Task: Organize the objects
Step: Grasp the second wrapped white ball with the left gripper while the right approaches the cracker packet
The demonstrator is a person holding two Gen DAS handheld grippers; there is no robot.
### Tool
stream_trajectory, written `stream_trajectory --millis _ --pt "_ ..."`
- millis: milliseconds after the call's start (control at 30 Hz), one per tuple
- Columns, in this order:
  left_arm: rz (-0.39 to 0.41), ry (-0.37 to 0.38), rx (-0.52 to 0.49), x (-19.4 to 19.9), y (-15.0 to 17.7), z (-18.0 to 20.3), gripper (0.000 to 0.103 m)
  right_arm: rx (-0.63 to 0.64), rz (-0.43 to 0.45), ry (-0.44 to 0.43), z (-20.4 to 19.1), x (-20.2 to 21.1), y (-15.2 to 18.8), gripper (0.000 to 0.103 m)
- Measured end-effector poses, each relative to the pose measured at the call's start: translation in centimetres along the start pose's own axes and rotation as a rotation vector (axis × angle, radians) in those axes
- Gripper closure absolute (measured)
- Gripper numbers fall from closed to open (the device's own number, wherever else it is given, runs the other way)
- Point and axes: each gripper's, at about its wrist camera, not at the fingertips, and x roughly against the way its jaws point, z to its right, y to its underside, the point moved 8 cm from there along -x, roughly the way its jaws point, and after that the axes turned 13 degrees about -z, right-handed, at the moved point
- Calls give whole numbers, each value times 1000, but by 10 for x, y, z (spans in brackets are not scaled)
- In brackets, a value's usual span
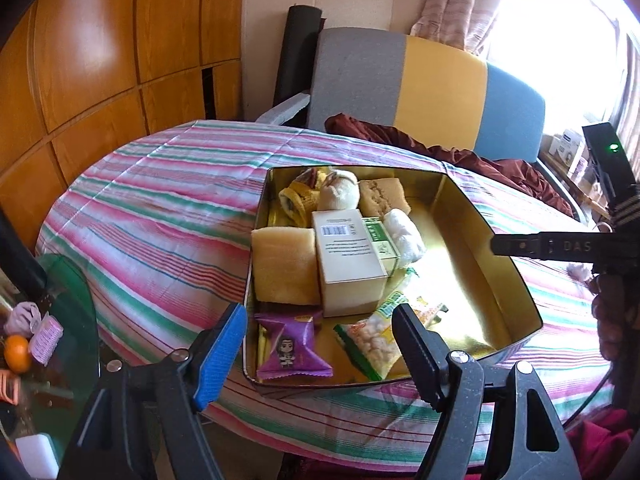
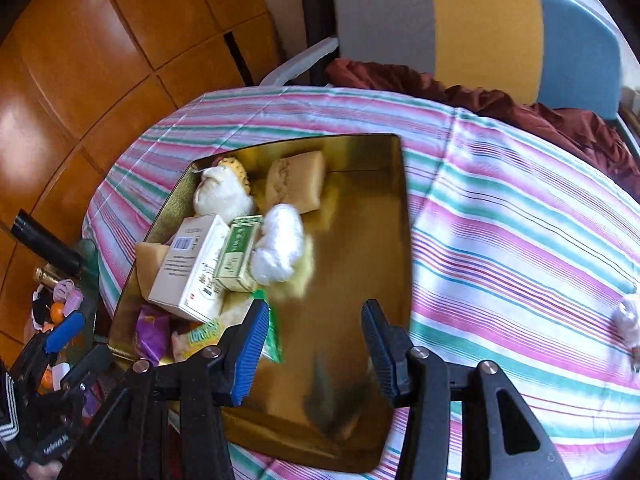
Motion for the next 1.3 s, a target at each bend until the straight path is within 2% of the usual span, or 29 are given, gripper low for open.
stream_trajectory --millis 200,567,633,700,900,1000,1167,1300 --pt "10 6 -52 6 -2 20 27 -89 34 43 54 23 10 54" --pt "11 34 -174 9 -6 71 27 -336 82 156 196 68 37 54" --pt "9 43 -198 8 -7 82 27 -378 92 176 220 75 42 51" --pt "7 50 -221 8 -8 94 27 -425 103 194 244 82 46 37" --pt "2 72 -300 5 -9 132 27 -587 138 248 316 90 57 36" --pt "-9 96 -343 2 -10 155 27 -672 167 249 347 91 69 36" --pt "-30 130 -419 -7 -8 197 28 -857 179 178 387 87 100 36" --pt "-64 169 -471 -18 -3 234 28 -907 197 159 397 92 106 36"
